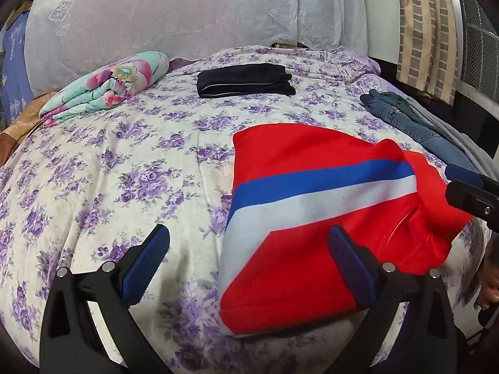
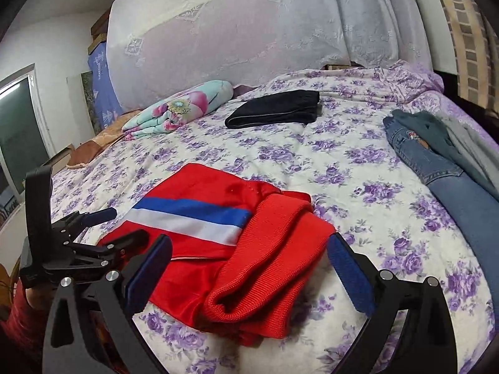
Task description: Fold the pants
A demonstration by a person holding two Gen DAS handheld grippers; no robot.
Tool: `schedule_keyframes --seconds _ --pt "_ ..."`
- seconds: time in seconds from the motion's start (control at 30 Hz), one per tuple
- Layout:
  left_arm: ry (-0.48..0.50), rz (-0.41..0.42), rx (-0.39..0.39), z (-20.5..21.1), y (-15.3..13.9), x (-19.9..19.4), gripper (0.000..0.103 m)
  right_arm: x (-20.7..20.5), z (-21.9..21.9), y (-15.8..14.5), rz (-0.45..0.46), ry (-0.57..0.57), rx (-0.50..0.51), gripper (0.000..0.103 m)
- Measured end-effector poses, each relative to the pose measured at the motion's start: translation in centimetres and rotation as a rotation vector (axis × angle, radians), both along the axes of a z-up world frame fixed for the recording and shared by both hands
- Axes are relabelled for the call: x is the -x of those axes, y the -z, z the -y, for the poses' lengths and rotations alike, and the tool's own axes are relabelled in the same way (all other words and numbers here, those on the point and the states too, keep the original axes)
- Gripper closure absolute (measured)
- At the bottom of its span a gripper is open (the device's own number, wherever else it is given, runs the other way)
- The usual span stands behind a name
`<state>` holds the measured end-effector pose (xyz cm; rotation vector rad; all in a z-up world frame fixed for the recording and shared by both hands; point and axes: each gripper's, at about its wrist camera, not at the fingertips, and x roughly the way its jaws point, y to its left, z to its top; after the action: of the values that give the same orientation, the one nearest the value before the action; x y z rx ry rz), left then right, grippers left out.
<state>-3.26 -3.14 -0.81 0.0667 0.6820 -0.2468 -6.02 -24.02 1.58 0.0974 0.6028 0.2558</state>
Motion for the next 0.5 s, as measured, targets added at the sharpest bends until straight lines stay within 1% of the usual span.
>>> schedule_keyframes --seconds 0.07,0.13,0.2,0.27,0.33,0.37,0.43,0.5 --pt "0.0 -0.002 0.003 0.0 0.0 0.0 0.004 0.0 -0.4 0.0 0.005 -0.01 0.022 0.003" --pt "0.002 -0.004 0.005 -0.1 0.1 0.0 0.004 -0.7 -0.9 0.6 -0.024 -0.021 0.051 0.003" --pt "0.005 -0.009 0.013 -0.1 0.1 0.0 0.004 -1.3 -0.8 1.5 -0.061 0.0 0.067 0.003" --pt "0.01 -0.021 0.028 -0.4 0.3 -0.1 0.004 -1.5 -0.1 2.0 -0.086 0.0 0.018 0.004" --pt "0.013 -0.029 0.041 -0.5 0.3 -0.2 0.004 -1.5 1.2 2.2 -0.112 -0.008 -0.073 0.003" --pt "0.014 -0.03 0.045 -0.5 0.3 -0.2 0.004 -1.5 1.7 2.2 -0.118 -0.003 -0.096 0.003" --pt "0.015 -0.026 0.047 -0.5 0.4 -0.2 0.004 -1.4 2.5 2.1 -0.118 0.021 -0.116 0.003" --pt "0.018 -0.016 0.047 -0.5 0.4 -0.1 0.004 -0.8 3.0 1.5 -0.079 0.047 -0.127 0.003"
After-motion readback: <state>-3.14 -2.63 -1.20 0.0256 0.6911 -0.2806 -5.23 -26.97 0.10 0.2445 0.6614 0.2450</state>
